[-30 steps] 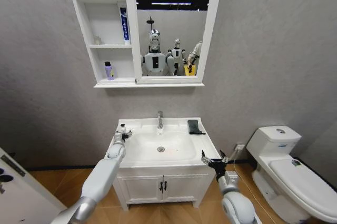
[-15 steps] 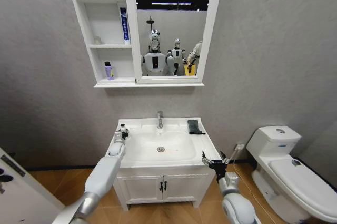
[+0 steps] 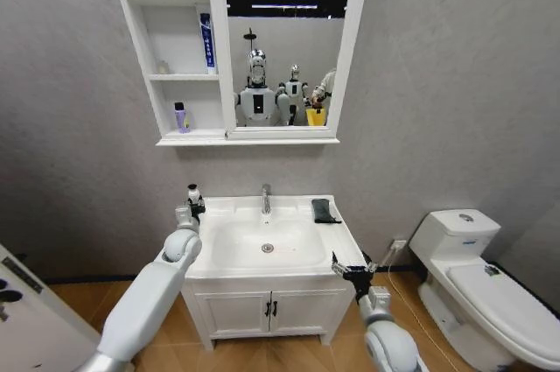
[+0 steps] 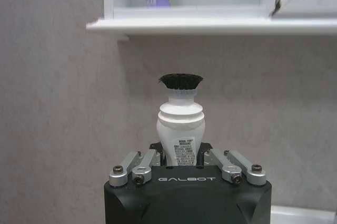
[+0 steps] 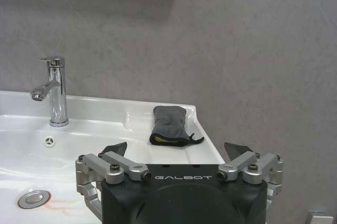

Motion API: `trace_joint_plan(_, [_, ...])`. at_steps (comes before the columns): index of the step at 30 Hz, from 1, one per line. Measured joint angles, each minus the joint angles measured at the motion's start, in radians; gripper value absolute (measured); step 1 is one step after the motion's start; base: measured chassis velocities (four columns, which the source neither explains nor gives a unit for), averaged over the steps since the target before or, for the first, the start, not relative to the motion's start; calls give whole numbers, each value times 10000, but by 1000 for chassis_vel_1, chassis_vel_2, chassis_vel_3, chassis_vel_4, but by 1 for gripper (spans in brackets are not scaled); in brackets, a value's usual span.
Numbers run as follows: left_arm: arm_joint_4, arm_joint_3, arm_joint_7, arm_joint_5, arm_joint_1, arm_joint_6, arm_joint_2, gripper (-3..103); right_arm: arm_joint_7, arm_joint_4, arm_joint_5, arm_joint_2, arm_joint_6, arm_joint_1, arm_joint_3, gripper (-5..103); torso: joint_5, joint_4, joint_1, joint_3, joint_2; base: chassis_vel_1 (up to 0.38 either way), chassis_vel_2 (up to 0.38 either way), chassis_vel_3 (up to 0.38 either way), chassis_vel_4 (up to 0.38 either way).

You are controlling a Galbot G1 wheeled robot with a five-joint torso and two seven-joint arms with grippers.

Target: Move facial cleanser and shampoo from washbasin to cabinet, then wipe washbasin with towel.

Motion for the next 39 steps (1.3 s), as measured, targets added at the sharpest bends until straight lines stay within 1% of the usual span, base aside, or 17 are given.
trace_joint_plan(1, [0,0,0,0,0,0,0,30,0,0,0,0,0,0,0,100,0,0,0,0,0,0,0,0,0])
trace_joint_plan(3, [-1087,213,-696,-1070,-664,625,653,30,-17,1,-82,23,9,-13,-83,100,1,-4,1,-1,0,0,0,0,0])
trace_joint_plan(4, [-1087,213,-696,-1070,-664,625,653,30,-17,1,-82,23,9,-13,-83,100,1,-4,1,-1,0,0,0,0,0])
trace_joint_plan(6, [-1419,453,-1192,-2022,-1656,1263,1169,30,-27,6,-205,45,54,-25,-129,100,-1,-3,1,0,0,0,0,0,0])
trace_joint_plan(8, [-1408,586,-1305,-2366,-2195,1467,1369,30,-33,7,-253,72,73,-28,-143,100,-1,-3,1,0,1,0,0,0,0])
trace_joint_plan(12, [-1018,926,-1309,-2928,-3401,1818,1657,30,-35,21,-284,136,89,-20,-157,100,-2,-2,3,1,0,0,0,0,0])
trace_joint_plan(14, [16,1558,-1056,-3175,-4910,1901,1649,30,-41,69,-283,180,114,-30,-150,100,0,-1,3,1,0,0,0,0,0])
trace_joint_plan(15, [16,1558,-1056,-3175,-4910,1901,1649,30,-41,69,-283,180,114,-30,-150,100,0,-1,3,1,0,0,0,0,0])
trace_joint_plan(16, [767,1933,-963,-3263,-5733,1889,1463,30,-45,117,-239,184,143,-74,-117,100,-4,-2,5,2,0,0,0,0,0])
trace_joint_plan(18, [1835,2396,-605,-3224,-6835,1821,1079,30,-82,166,-152,132,193,-123,-24,100,2,-6,6,3,0,0,0,0,0])
trace_joint_plan(21, [2364,2547,-358,-3119,-7312,1769,847,30,-106,189,-97,94,197,-133,52,100,1,-9,7,2,0,0,0,0,0])
trace_joint_plan(23, [3441,2808,258,-2873,-8065,1659,417,30,-109,196,49,33,209,-133,218,100,3,-6,6,2,0,0,0,0,0])
trace_joint_plan(24, [3441,2808,258,-2873,-8065,1659,417,30,-109,196,49,33,209,-133,218,100,3,-6,6,2,0,0,0,0,0])
trace_joint_plan(26, [4480,2952,863,-2506,-8387,1477,125,30,-105,137,87,33,251,-163,265,100,1,-4,6,2,0,0,0,0,0])
trace_joint_plan(27, [4480,2952,863,-2506,-8387,1477,125,30,-105,137,87,33,251,-163,265,100,1,-4,6,2,0,0,0,0,0])
trace_joint_plan(29, [5504,2963,1249,-2090,-8579,1253,-227,30,-105,76,92,56,275,-173,261,100,-2,0,6,3,-1,0,0,0,0])
trace_joint_plan(39, [7165,2758,1712,-1166,-9101,784,-1283,30,-97,-79,95,112,337,-205,285,100,3,-6,5,2,0,0,0,0,0])
